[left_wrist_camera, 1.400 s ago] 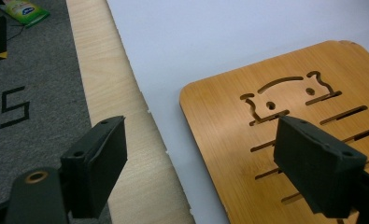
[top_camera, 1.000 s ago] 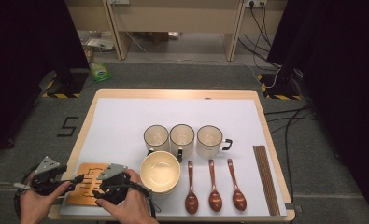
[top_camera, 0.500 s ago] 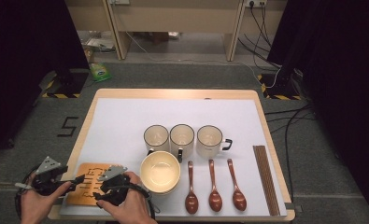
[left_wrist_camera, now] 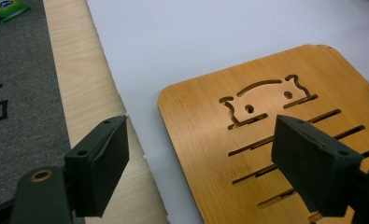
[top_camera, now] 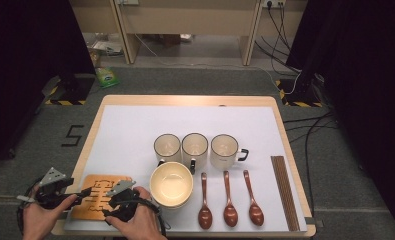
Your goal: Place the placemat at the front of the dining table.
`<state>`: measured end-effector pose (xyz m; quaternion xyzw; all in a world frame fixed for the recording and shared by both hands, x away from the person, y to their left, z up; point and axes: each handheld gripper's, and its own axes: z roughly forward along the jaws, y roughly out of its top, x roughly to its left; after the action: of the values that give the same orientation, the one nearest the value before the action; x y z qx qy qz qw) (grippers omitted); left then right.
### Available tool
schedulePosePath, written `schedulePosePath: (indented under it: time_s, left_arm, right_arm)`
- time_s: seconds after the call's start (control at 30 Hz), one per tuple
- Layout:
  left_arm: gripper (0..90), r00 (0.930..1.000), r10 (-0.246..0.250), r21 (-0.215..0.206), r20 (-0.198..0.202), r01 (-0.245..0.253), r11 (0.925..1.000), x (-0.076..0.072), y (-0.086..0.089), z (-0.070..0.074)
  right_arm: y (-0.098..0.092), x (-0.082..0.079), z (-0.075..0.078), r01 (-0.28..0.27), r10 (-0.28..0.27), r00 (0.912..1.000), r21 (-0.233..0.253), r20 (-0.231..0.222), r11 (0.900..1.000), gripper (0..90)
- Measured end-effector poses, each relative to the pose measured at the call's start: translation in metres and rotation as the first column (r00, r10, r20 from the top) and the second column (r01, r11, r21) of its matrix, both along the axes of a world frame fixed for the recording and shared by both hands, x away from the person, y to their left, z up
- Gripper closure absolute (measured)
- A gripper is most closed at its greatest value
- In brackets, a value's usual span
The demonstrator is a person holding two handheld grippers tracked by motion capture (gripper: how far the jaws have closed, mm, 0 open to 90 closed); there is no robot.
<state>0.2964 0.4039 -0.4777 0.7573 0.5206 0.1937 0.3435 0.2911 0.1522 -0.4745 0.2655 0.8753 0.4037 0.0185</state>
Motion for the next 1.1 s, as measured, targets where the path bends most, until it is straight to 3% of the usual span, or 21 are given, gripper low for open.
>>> schedulePosePath:
  time_s: [0.3, 0.87, 1.1]
  left_arm:
    - [19.2, 1.0, 0.002, -0.022, 0.0, -0.002, 0.9998, 0.001, 0.0, -0.001]
    - [18.5, 0.9991, 0.0, -0.027, -0.043, -0.001, 0.9996, 0.003, 0.001, -0.005]
    - [18.1, 0.9973, 0.0, -0.058, -0.073, -0.004, 0.9983, 0.005, 0.0, -0.008]
  right_arm:
    - [0.001, 0.004, -0.01, 0.0, -0.001, 0.9992, -0.013, -0.04, 1.0, 33.9]
    - [0.006, 0.007, -0.012, -0.003, 0.003, 0.9992, -0.009, -0.039, 1.0, 32.8]
    - [0.007, 0.007, -0.012, -0.005, 0.005, 0.9992, -0.009, -0.039, 1.0, 32.0]
